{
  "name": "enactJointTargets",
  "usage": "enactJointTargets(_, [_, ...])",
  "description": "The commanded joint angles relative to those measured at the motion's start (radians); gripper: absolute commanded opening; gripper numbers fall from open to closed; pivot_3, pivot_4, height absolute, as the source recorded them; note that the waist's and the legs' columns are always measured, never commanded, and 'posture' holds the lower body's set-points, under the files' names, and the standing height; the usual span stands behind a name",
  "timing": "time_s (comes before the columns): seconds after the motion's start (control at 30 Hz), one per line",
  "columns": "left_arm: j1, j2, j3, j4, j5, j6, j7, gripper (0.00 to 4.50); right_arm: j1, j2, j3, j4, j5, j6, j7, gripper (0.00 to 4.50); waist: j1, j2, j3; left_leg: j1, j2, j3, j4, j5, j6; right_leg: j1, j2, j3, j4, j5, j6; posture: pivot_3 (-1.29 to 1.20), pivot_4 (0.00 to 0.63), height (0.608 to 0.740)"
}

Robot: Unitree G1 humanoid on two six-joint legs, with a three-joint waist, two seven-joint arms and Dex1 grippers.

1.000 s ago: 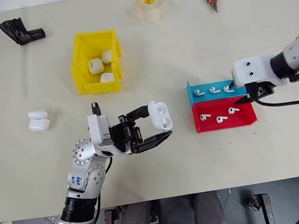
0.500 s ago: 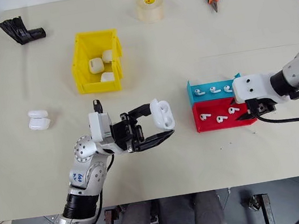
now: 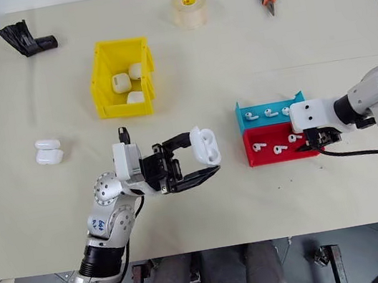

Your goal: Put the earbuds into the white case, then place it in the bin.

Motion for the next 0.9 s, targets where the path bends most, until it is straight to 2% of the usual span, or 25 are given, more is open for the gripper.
enactJointTargets(0.03, [0.008,-0.002,0.0,-0.025,-0.022,-0.007,-0.009,2.76,-0.012,0.008,-0.009,0.011,-0.017,-0.013,-0.014,2.22,0.0,0.0,0.0,0.0,0.0,0.0,0.0,0.0,0.0,0.0,0.0,0.0,0.0,0.0,0.0,0.0,0.15,0.74])
enactJointTargets(0.13, [0.007,-0.001,0.001,-0.022,-0.024,-0.006,-0.012,2.76,-0.012,0.013,-0.01,0.016,-0.018,-0.014,-0.014,1.37,0.0,0.0,0.0,0.0,0.0,0.0,0.0,0.0,0.0,0.0,0.0,0.0,0.0,0.0,0.0,0.0,0.15,0.74])
enactJointTargets(0.53, [0.002,0.002,0.005,-0.016,-0.027,0.0,-0.024,2.76,-0.002,0.012,-0.01,0.031,-0.019,-0.031,-0.011,1.37,0.001,0.0,0.0,0.0,0.0,0.0,0.0,0.0,0.0,0.0,0.0,0.0,0.0,0.0,0.0,0.0,0.15,0.74])
enactJointTargets(0.63, [0.0,0.002,0.008,-0.013,-0.028,-0.003,-0.031,2.76,0.0,0.015,-0.01,0.03,-0.017,-0.028,-0.012,0.56,0.001,0.0,0.0,0.0,0.0,0.0,0.0,0.0,0.0,0.0,0.0,0.0,0.0,0.0,0.0,0.0,0.15,0.74])
enactJointTargets(0.9, [-0.013,-0.001,0.015,-0.002,-0.029,-0.002,-0.035,2.76,0.038,0.013,-0.085,-0.025,0.056,0.025,-0.037,0.52,0.002,0.0,0.0,0.0,0.0,0.0,0.001,0.0,0.0,0.0,0.0,0.0,0.0,0.0,0.0,0.0,0.15,0.74])
